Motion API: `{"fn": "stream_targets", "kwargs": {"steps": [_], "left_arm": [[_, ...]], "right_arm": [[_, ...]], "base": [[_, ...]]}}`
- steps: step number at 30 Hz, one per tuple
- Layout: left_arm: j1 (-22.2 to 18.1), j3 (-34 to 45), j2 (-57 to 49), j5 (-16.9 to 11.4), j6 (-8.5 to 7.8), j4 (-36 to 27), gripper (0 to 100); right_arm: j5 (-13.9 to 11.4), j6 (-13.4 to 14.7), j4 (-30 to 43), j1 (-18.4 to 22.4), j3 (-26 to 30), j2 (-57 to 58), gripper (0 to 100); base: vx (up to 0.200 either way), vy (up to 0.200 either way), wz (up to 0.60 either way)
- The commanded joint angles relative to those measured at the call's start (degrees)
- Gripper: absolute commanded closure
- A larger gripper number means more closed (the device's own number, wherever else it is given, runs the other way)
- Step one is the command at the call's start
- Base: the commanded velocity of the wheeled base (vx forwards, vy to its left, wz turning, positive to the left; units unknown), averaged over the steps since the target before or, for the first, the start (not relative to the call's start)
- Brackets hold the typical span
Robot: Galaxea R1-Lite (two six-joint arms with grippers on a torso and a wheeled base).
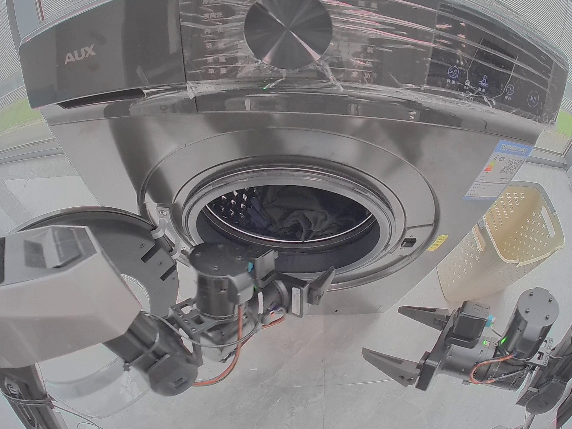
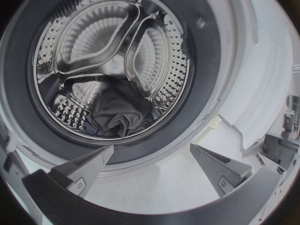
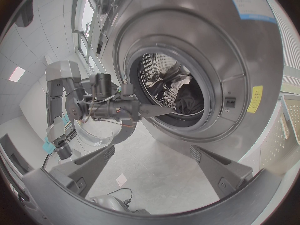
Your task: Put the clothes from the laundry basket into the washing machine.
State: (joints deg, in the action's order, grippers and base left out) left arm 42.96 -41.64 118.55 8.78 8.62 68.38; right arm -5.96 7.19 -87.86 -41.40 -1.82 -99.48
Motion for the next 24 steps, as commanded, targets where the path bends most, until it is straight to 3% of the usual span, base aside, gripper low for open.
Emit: {"fn": "stream_targets", "kwargs": {"steps": [1,5,8,12,13,15,16,21,24], "left_arm": [[1.7,15.5,-12.6,-0.8,-4.31,8.6,0],[0.8,22.4,-18.8,-0.7,-4.84,11.5,0],[0.6,27.4,-23.7,0.0,-5.1,11.6,0],[0.5,31.4,-29.2,0.2,-5.45,11.4,0],[-0.2,33.4,-32.9,0.2,-5.72,11.0,0],[-1.0,34.3,-34.8,0.2,-5.98,10.7,0],[-3.5,36.8,-38.4,0.2,-6.42,10.6,0],[-8.9,41.6,-47.5,0.0,-6.25,9.3,0],[-11.6,41.6,-59.6,-0.6,-6.77,1.3,0]], "right_arm": [[2.7,-0.2,0.5,0.6,1.8,10.4,0],[6.5,-0.5,2.5,1.1,1.8,16.0,0],[7.7,-1.0,6.6,2.5,1.8,20.8,0],[8.0,-1.7,12.2,6.1,1.8,25.8,0],[7.9,-2.1,15.4,10.5,1.8,28.2,0],[7.8,-2.2,16.5,12.7,1.8,29.2,0],[7.5,-2.0,19.0,16.9,1.8,31.6,0],[7.9,-1.8,28.8,18.5,1.8,43.2,0],[7.7,-2.2,41.0,20.0,1.8,55.5,0]], "base": [[0.0,0.0,0.0],[0.0,0.0,0.0],[0.0,0.0,0.0],[-0.2,0.0,0.0],[-0.2,0.0,0.0],[-0.2,0.0,0.0],[-0.2,0.0,0.0],[-0.2,0.0,0.0],[-0.2,0.0,0.0]]}}
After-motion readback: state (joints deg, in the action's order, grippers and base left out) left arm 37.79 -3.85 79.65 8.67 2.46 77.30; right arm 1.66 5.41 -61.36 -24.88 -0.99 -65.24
